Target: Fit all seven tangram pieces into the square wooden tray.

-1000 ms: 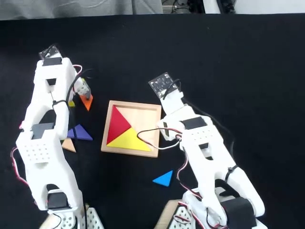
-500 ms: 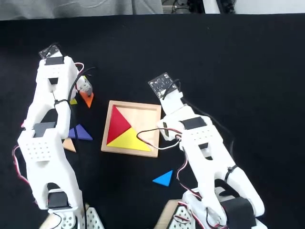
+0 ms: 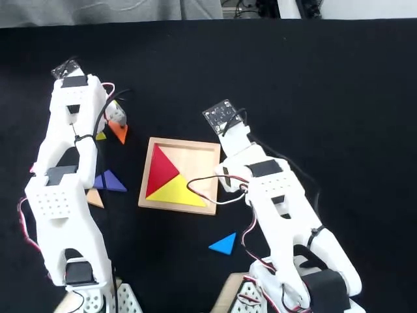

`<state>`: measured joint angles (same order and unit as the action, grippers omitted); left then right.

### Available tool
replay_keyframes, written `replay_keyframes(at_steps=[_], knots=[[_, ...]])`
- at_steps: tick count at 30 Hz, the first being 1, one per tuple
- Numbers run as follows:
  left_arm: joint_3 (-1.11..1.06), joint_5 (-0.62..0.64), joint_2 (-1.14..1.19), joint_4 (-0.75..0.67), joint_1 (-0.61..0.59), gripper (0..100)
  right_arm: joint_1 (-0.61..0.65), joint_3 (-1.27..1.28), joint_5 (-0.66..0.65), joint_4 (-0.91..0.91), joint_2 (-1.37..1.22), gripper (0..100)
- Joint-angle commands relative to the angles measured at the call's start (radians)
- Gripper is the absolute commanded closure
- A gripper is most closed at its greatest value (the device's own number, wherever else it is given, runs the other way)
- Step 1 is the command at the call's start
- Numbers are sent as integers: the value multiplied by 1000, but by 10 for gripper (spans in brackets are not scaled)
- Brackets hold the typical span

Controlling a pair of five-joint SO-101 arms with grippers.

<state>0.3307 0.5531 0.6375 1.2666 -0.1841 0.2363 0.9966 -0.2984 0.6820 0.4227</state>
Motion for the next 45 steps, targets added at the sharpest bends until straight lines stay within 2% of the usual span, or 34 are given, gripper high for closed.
replay_keyframes(at_steps=[1,13,19,27,32,38,41,43,45], knots=[[90,28,-9,-8,-28,794,14,-4,-9,-15,-10,986],[145,29,-9,29,-21,791,14,-4,-9,-15,-10,986],[147,95,91,-23,-18,790,14,-4,-11,-15,-10,986],[150,101,120,-43,-15,796,14,-4,-11,-15,-10,986],[200,101,132,-43,8,920,14,-4,-11,-15,-10,986],[202,117,129,-57,88,920,14,-2,-11,-15,-10,986],[208,124,117,-43,91,920,14,-2,-11,-15,-10,986],[257,120,94,37,79,920,14,-2,-11,-15,-10,986],[325,63,80,143,65,920,14,-2,-11,-15,-10,986]])
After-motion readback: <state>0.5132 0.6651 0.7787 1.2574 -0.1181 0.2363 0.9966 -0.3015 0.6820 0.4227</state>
